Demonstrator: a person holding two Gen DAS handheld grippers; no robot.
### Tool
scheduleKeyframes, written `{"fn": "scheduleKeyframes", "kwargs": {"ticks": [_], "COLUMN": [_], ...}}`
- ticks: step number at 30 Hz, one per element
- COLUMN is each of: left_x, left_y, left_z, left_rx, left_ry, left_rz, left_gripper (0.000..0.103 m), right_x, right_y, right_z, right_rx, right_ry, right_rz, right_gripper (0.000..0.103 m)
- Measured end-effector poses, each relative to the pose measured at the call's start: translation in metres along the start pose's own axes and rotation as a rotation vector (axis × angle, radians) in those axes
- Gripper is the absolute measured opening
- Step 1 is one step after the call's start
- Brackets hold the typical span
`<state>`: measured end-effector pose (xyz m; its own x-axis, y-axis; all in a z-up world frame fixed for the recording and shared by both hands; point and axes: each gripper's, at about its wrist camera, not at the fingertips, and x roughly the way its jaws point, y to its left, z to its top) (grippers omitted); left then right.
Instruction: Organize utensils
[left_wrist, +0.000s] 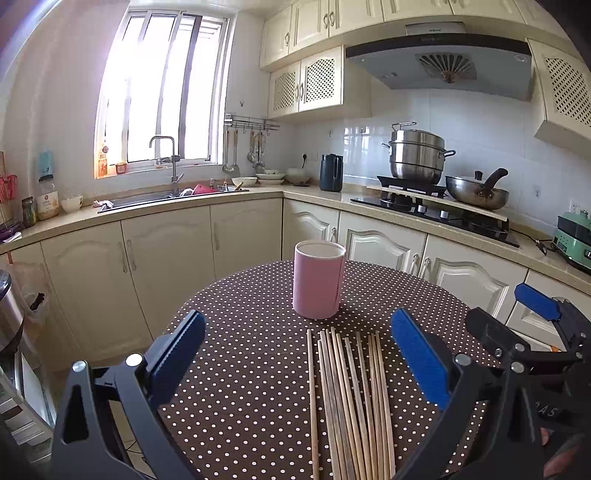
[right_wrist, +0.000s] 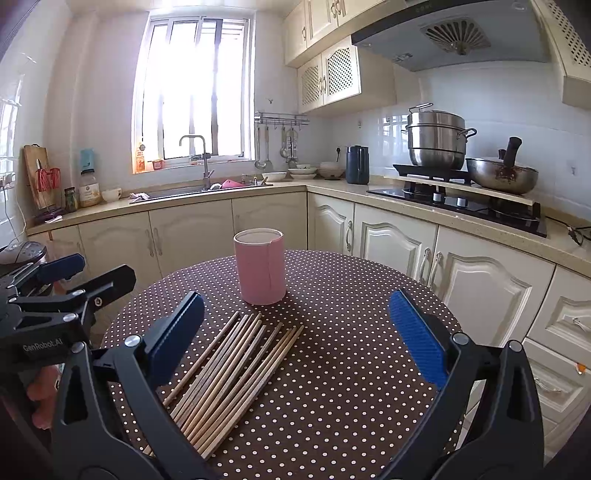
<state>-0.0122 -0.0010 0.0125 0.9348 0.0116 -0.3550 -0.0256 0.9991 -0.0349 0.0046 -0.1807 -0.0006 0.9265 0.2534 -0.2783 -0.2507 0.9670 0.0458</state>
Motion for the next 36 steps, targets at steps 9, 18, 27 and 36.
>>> {"fn": "scheduleKeyframes", "kwargs": {"ticks": [9, 18, 27, 36], "left_x": [-0.0015, -0.0007, 0.0, 0.0008], "left_y": [-0.0016, -0.0042, -0.0042, -0.0046], "left_z": [-0.0008, -0.0004, -0.0027, -0.0043], "left_rx": [0.009, 0.014, 0.022, 0.027], "left_ry": [-0.01, -0.005, 0.001, 0.011], "left_rz": [-0.001, -0.003, 0.002, 0.004], "left_gripper": [0.099, 0.099, 0.099, 0.099], "right_x": [-0.0019, -0.0032, -0.0025, 0.0017], "right_y": [0.0009, -0.0013, -0.0019, -0.0033], "right_z": [0.0008, 0.0002, -0.0007, -0.0027], "right_rx": [-0.003, -0.002, 0.005, 0.011], "right_ry": [-0.003, -0.002, 0.009, 0.021], "right_rz": [-0.002, -0.004, 0.0, 0.002], "right_gripper": [0.098, 0.098, 0.098, 0.098]}}
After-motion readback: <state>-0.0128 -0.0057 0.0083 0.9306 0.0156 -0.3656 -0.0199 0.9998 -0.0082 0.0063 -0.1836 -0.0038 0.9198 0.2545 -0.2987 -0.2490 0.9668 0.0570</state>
